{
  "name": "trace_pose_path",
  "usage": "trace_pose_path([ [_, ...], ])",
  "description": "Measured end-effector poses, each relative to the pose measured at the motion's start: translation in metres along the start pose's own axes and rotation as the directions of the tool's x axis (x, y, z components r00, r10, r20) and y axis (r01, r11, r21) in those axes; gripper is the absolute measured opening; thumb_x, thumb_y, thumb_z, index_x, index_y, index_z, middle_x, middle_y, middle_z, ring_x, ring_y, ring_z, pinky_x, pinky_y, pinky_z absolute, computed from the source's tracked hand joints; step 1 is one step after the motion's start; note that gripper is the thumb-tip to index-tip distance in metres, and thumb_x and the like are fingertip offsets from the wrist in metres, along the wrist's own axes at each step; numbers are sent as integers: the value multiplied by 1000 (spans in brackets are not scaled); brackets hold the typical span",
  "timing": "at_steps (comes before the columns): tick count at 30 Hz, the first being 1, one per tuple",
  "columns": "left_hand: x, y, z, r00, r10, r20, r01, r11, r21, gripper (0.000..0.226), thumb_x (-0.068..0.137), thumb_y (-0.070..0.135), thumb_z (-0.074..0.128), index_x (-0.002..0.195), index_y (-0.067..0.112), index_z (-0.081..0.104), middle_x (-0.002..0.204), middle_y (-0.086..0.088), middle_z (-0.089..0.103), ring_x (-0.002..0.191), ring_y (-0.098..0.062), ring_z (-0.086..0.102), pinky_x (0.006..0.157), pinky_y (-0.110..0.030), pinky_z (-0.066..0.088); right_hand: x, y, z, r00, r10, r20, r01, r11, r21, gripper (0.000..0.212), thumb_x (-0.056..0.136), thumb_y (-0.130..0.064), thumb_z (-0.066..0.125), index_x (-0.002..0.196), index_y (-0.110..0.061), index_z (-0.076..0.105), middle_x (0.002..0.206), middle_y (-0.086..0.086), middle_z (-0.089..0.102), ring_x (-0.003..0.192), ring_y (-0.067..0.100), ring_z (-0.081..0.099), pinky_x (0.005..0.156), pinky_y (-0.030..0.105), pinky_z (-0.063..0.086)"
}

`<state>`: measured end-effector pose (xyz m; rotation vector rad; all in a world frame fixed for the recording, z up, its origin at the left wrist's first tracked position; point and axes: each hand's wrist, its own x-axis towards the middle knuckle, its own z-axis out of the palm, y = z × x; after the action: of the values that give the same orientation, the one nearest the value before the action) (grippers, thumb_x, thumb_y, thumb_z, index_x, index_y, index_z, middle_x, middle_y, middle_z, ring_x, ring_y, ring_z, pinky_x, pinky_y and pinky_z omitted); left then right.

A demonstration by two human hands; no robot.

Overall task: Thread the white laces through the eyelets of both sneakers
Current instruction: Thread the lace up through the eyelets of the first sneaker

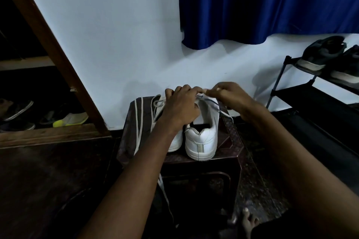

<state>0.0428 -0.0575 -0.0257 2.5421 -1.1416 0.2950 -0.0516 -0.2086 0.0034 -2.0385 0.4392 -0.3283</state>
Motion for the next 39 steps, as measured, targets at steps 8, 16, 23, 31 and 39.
trace_pose_path([
  [8, -2, 0, 6, 1000, 21, -10, -20, 991, 132, 42, 90, 24, 50, 131, 33, 59, 127, 3, 61, 122, -23, 52, 100, -44, 22, -6, 10, 25, 997, 67, 30, -57, 967, -250, 28, 86, -27, 66, 104, -6, 60, 94, 6, 68, 83, 15, 61, 69, 35, 47],
  [16, 5, -9, 1, 1000, -13, 3, 13, 990, -139, 35, 79, 6, 63, 92, 37, 56, 116, 10, 52, 116, -18, 47, 84, -33, 17, 7, 16, 17, 993, 117, -15, -118, 985, -122, 15, 78, -8, 71, 93, -10, 71, 77, 2, 65, 65, 17, 58, 44, 18, 41],
  [23, 3, -7, -9, 991, -135, 2, 114, 827, -551, 25, 84, 46, 76, 79, 22, 71, 62, 16, 61, 64, -1, 56, 77, -29, 46, 14, 26, 15, 999, 41, 22, -36, 978, -207, 12, 83, -19, 69, 95, -16, 66, 82, 0, 64, 75, 18, 59, 56, 26, 41],
  [31, 9, -4, -23, 987, -155, -29, 60, 536, -842, 33, 103, 16, 52, 74, 25, 65, 81, 8, 69, 82, -6, 63, 85, -27, 50, 13, 28, 22, 1000, -7, -7, 5, 954, -301, 12, 92, -26, 63, 102, -19, 62, 82, -7, 61, 91, 25, 59, 69, 32, 36],
  [39, 6, -5, -26, 984, -177, 1, 162, 904, -395, 43, 98, 47, 64, 65, 22, 72, 59, 8, 66, 61, -6, 60, 63, -28, 41, 14, 33, 25, 1000, -21, -16, 15, 943, -331, 13, 92, -32, 58, 100, -22, 57, 96, 8, 67, 91, 31, 61, 66, 34, 36],
])
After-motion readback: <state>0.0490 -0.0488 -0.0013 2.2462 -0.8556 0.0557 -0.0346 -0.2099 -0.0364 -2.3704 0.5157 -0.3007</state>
